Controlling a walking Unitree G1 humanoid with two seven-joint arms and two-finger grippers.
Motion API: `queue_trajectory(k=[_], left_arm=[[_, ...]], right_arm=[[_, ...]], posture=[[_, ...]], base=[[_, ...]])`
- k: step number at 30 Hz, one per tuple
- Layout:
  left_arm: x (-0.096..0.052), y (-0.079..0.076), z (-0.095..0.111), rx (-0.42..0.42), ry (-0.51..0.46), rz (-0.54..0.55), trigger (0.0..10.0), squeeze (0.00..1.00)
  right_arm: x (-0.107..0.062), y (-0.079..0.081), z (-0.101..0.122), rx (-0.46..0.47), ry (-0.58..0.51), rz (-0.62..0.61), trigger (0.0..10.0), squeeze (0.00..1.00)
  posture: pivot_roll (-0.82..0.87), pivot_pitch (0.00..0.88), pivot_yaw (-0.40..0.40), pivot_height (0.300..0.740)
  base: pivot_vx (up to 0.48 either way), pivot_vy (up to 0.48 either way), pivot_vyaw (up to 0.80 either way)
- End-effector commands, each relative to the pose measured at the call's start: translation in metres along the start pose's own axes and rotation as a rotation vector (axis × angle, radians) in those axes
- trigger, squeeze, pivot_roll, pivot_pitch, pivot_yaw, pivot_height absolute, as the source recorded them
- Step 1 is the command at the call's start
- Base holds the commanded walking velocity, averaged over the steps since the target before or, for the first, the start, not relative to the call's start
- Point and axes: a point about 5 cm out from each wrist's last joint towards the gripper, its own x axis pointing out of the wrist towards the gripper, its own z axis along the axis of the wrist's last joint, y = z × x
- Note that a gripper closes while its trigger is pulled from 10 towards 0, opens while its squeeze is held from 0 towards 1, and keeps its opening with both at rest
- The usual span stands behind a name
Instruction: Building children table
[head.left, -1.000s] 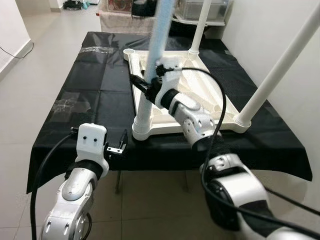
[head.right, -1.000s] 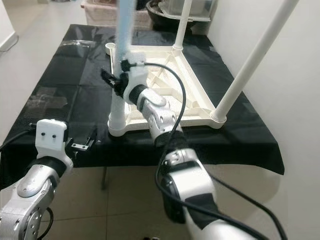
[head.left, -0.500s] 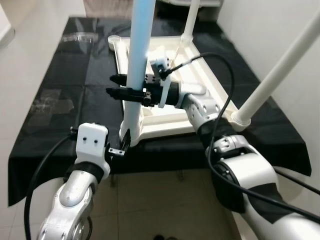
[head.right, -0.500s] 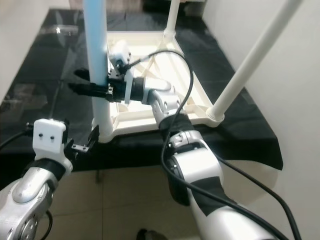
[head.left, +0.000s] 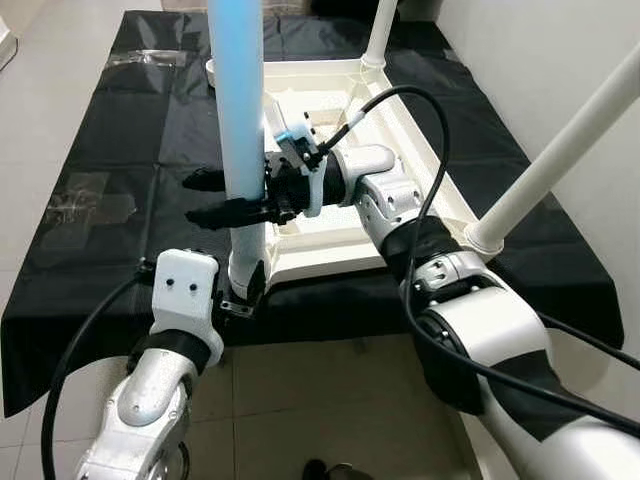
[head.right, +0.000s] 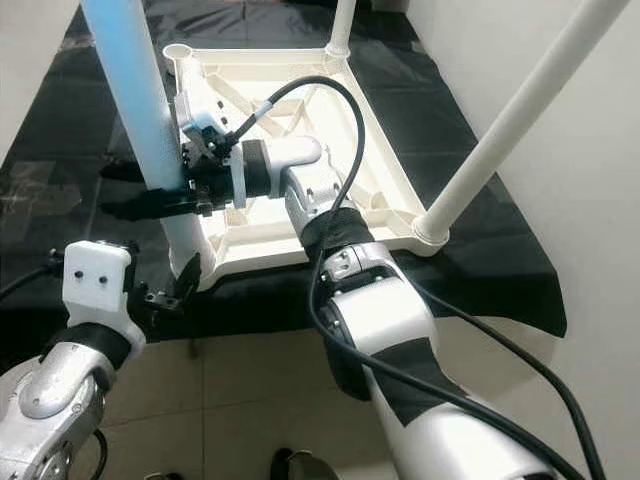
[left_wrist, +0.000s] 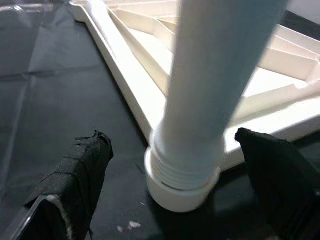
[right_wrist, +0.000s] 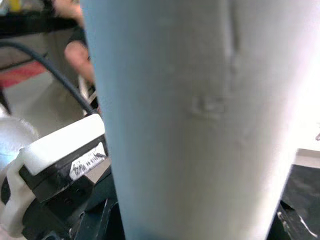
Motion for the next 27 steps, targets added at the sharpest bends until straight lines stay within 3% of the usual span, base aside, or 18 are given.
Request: queue_trajectory(k=[1, 7, 10, 19, 27], left_arm=[[-0.005, -0.004, -0.001, -0.004, 0.014, -0.013, 10.0, 0.00], [-0.011, -0.007, -0.001, 0.000, 0.027, -0.022, 10.0, 0.00], [-0.013, -0.010, 0.000, -0.007, 0.034, -0.018, 10.0, 0.00], [-0.012, -0.010, 0.000, -0.008, 0.032, -0.009, 10.0, 0.00], [-0.010, -0.008, 0.000, 0.002, 0.032, -0.003, 10.0, 0.00]], right_arm=[[0.011, 0.030, -0.071, 0.295, 0.130, 0.122, 10.0, 0.00], [0.019, 0.028, -0.066, 0.285, 0.117, 0.135, 10.0, 0.00], [0.021, 0.018, -0.053, 0.329, -0.019, 0.041, 10.0, 0.00], [0.011, 0.007, -0.050, 0.396, -0.142, -0.146, 10.0, 0.00], [0.005, 0.013, -0.053, 0.399, -0.161, -0.075, 10.0, 0.00]], posture=[[0.17, 0.345, -0.166, 0.740], [0.18, 0.346, -0.167, 0.740], [0.18, 0.343, -0.172, 0.740], [0.16, 0.322, -0.170, 0.740], [0.16, 0.302, -0.164, 0.740]], base=[[0.000, 0.000, 0.00], [0.000, 0.000, 0.00], [0.000, 0.000, 0.00], [0.000, 0.000, 0.00], [0.000, 0.000, 0.00]])
